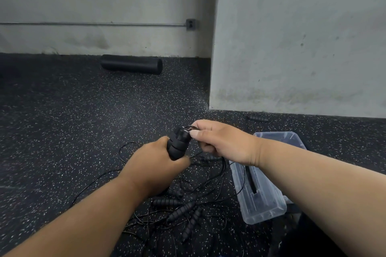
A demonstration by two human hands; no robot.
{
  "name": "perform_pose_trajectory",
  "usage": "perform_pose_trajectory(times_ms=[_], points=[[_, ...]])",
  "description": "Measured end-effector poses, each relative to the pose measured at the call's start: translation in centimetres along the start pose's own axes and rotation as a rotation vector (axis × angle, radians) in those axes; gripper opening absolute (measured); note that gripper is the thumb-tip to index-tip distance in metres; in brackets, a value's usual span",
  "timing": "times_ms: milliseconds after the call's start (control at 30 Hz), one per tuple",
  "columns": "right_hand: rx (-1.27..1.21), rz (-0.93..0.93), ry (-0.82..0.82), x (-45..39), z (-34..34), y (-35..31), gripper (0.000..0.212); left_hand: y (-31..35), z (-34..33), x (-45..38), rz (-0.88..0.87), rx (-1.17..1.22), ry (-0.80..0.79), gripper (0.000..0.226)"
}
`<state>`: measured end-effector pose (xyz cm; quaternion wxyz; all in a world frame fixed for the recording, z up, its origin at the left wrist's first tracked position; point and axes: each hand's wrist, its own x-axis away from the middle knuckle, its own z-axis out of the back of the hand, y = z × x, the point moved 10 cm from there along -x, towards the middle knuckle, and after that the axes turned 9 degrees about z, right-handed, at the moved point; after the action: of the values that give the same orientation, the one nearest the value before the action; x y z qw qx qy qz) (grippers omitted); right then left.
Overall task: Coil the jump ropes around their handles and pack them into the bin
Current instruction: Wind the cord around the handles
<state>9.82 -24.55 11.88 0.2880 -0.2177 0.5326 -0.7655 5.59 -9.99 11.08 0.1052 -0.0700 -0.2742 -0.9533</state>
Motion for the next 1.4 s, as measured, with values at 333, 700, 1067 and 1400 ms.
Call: perform_pose_trajectory(times_ms=[333,700,1067,1400], points=[[-0.010,0.041,0.056,-0.3,-0.3,-0.3,0.026,-0.6,0.3,-0.1,-0.003,0.243,0.006,0.040],[-0.132,-0.039,-0.089,-0.1,-5.0,1.3,0.033,-0.3,-1.0,0.1,0.175,1.327,-0.210,0.052],[0.072,-0.027,-0.040,0.2,-2.4,0.8,0.031,0.3,-0.6,0.7,0.111,1.065,-0.297,0.079],[0.277,-0.069,-0.044,0.9,0.1,1.0,0.029,4.1,4.7,3.4,-0.651,-0.340,0.384,0.060]])
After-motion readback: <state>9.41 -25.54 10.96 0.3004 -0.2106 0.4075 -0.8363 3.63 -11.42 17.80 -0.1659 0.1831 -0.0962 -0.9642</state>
